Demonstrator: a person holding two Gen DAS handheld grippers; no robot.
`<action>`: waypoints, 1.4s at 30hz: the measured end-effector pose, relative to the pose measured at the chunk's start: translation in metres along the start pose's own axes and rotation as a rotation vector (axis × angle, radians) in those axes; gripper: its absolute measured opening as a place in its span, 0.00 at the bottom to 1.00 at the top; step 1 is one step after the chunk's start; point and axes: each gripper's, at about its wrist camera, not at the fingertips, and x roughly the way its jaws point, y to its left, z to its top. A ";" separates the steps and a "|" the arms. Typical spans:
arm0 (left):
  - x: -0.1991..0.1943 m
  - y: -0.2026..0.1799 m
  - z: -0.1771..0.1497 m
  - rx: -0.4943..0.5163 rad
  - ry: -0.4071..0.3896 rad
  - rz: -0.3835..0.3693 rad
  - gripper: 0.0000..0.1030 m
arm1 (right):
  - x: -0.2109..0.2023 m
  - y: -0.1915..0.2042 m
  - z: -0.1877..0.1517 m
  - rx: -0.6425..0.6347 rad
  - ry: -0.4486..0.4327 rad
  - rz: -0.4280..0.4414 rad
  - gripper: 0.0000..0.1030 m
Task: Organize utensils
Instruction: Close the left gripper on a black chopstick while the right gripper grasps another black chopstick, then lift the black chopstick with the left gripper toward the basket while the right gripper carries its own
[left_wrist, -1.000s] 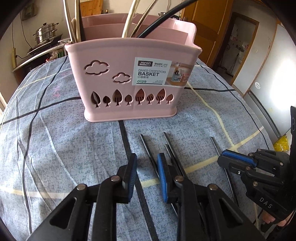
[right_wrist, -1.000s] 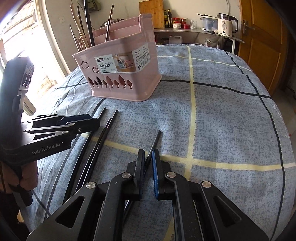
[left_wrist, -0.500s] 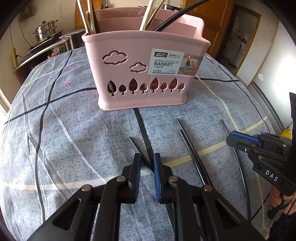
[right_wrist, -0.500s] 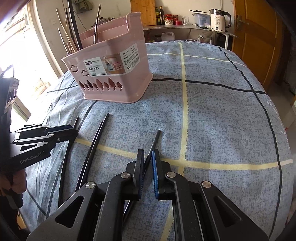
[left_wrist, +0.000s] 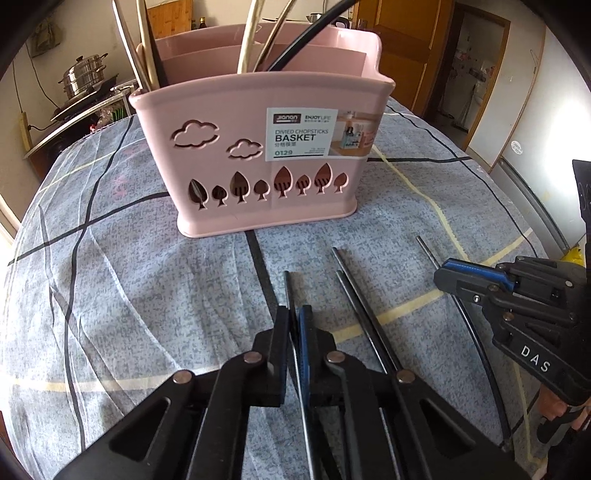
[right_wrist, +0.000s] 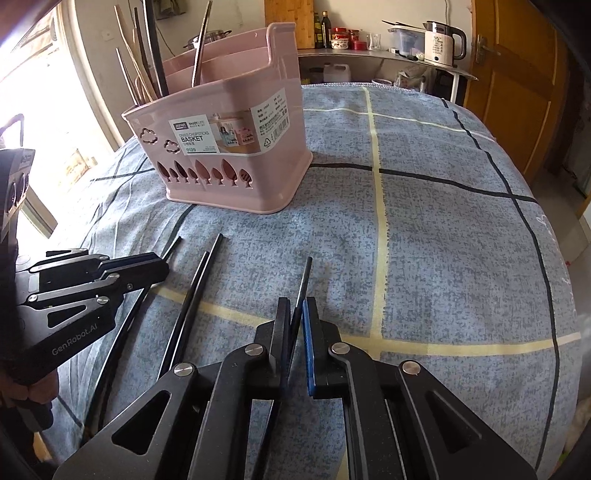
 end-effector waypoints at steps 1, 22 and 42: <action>-0.003 0.000 0.000 0.000 -0.006 -0.005 0.05 | -0.003 0.000 0.001 -0.001 -0.010 0.004 0.06; -0.157 0.017 0.036 0.018 -0.334 -0.100 0.05 | -0.133 0.001 0.041 -0.006 -0.340 0.052 0.05; -0.191 0.017 0.037 0.039 -0.404 -0.116 0.05 | -0.175 0.002 0.039 -0.023 -0.431 0.056 0.05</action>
